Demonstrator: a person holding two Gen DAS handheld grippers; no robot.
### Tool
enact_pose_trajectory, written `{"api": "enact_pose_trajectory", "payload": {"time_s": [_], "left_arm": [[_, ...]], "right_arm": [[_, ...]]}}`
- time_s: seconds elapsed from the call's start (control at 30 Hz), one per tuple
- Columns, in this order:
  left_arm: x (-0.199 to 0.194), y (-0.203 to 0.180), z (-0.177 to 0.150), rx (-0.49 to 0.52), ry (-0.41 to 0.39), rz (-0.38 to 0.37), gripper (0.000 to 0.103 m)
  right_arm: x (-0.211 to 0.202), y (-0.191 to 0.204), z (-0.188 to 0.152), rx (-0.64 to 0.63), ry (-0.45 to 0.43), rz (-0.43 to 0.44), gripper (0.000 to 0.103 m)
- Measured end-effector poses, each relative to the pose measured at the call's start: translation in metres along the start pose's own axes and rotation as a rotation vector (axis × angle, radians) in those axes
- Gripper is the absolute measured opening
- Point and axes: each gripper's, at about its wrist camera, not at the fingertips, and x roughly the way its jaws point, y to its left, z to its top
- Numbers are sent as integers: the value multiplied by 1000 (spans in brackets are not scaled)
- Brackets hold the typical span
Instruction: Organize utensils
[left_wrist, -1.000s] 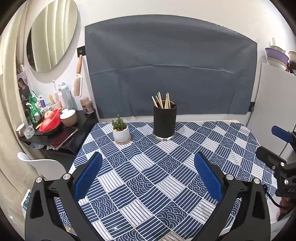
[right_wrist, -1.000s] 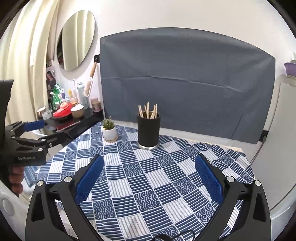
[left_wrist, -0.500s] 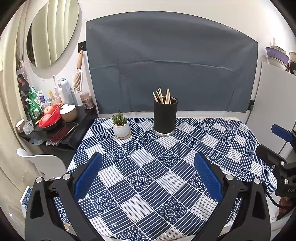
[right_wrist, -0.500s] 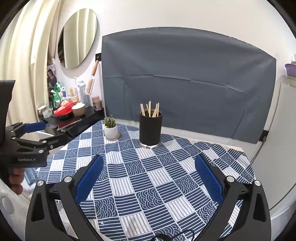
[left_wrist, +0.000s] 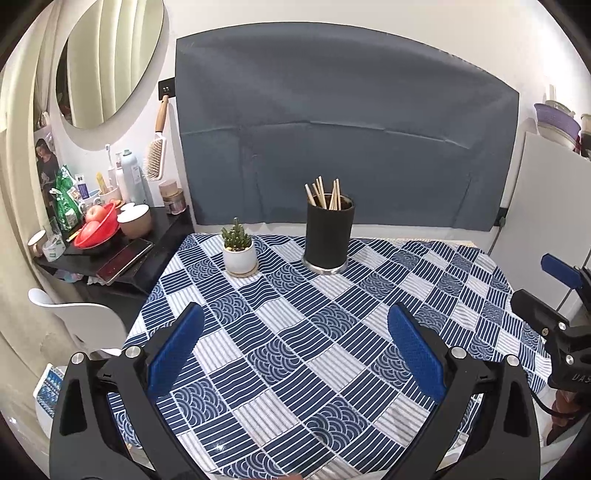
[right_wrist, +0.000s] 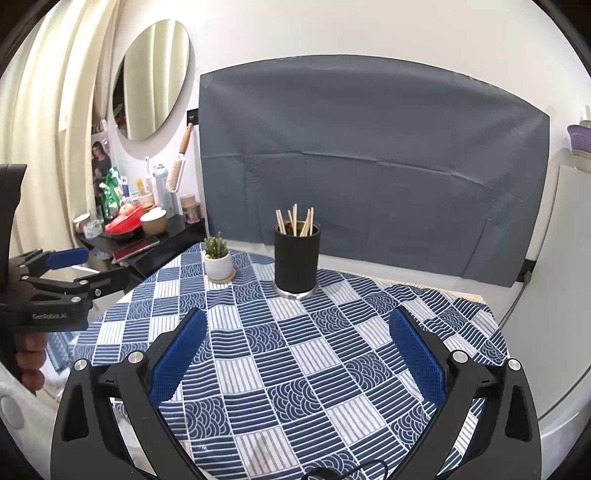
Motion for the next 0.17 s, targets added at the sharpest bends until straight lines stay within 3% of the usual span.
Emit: {"api": "enact_pose_trajectory", "payload": {"time_s": [0.17], "left_arm": [[7, 1, 6, 12, -21, -2, 97]], "right_arm": [[8, -3, 2, 3, 4, -2, 95]]}}
